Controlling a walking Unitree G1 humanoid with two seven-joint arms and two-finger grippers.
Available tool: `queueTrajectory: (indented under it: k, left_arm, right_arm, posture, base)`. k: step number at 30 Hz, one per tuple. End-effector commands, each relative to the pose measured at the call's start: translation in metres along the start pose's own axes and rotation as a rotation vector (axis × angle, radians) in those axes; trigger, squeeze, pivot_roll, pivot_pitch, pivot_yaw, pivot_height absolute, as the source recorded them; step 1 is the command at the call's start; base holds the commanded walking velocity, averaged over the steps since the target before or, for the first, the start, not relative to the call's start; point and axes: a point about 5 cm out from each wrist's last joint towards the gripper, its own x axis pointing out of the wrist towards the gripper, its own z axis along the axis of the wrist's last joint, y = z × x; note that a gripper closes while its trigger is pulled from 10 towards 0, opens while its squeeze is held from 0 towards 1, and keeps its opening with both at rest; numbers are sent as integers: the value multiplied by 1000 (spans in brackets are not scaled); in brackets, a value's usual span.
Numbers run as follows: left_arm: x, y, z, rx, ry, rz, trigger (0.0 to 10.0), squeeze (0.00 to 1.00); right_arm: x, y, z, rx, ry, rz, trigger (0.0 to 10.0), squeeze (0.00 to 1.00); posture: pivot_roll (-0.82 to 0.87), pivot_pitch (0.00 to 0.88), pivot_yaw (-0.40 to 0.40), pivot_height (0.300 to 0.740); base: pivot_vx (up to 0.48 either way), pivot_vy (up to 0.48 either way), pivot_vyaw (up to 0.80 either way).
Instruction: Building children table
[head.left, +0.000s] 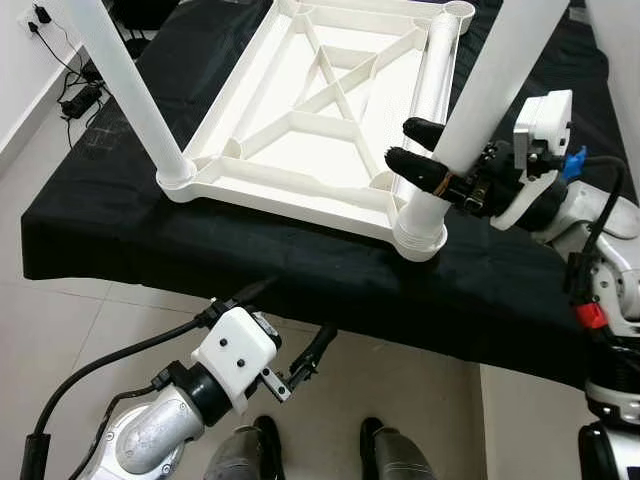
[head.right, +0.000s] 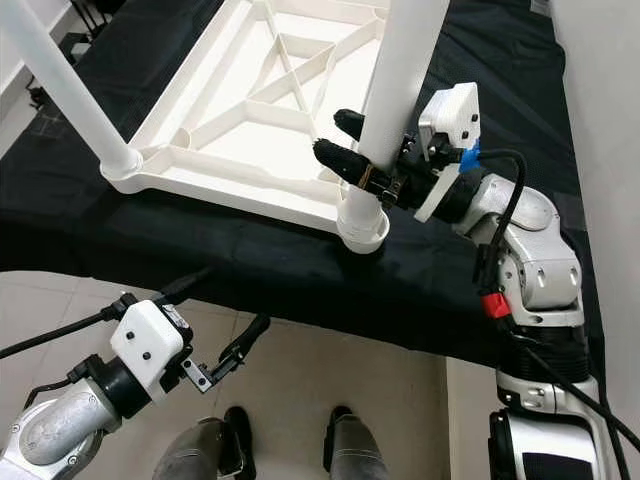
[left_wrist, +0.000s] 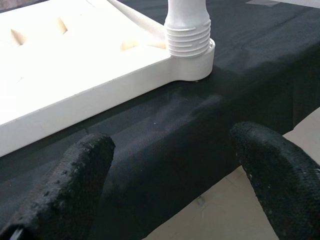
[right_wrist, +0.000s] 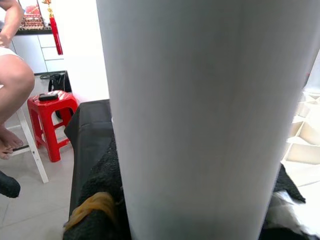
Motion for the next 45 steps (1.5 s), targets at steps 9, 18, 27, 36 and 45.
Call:
queueTrajectory:
  k: [9,18,27,36,45]
  left_arm:
    - [-2,-2,-1,-3,9,-1,10000,0]
    - [-2,-2,-1,-3,8,-3,10000,0]
    - [-2,-2,-1,-3,8,-3,10000,0]
    - [-2,-3,-1,-4,8,-5,10000,0]
    - [-1,-3,-1,-3,7,-6,10000,0]
  right_arm:
    - [-3,-7,-16,-2,96,-55,10000,0]
    - [-6,-7,-17,8,100,-55,10000,0]
    - [-8,0,-17,31,102,0,10000,0]
    - [-11,0,-17,36,116,18,10000,0]
    - [-11,4,-20,45,130,38,10000,0]
  posture:
    - [-51,351,8,740]
    - [-52,350,9,740]
    - [-54,345,10,740]
    - [-56,341,9,740]
    - [-57,338,7,740]
  base:
    - [0,0,0]
    - [0,0,0]
    - [0,0,0]
    - [0,0,0]
    - [0,0,0]
